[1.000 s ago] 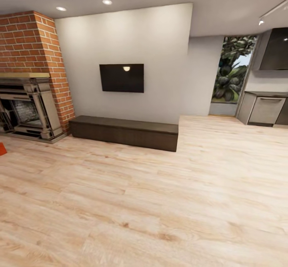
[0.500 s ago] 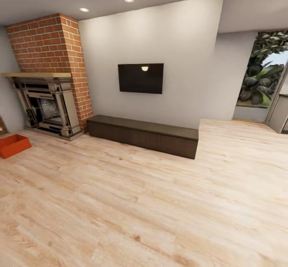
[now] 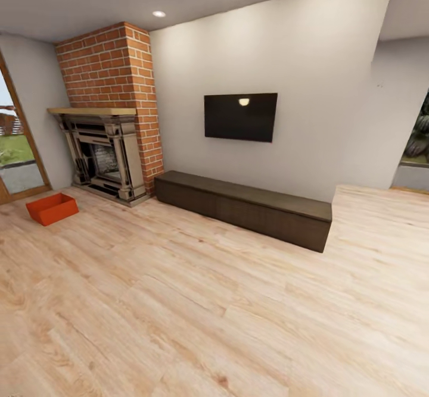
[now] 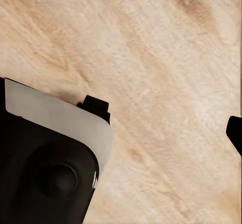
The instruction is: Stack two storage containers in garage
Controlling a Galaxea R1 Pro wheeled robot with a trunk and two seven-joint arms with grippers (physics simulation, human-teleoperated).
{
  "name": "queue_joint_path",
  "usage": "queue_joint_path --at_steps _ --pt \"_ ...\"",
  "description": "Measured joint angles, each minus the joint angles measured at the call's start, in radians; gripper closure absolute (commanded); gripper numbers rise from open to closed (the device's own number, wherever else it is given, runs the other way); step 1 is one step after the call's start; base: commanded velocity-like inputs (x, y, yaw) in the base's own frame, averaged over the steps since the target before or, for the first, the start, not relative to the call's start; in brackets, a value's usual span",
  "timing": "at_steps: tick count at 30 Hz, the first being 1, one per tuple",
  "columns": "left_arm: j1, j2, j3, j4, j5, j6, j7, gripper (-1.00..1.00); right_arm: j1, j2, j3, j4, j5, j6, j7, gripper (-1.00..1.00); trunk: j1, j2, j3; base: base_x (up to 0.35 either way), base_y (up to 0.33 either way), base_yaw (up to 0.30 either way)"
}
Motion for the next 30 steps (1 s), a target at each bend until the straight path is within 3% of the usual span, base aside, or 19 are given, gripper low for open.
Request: queue_joint_path --at_steps 30 --pt "0.000 0.000 0.000 0.000 0.000 -0.001 0.000 -1.00 0.000 -0.001 0.000 0.000 0.002 0.000 0.000 -1.00 0.000 0.000 0.000 0.324 0.000 0.272"
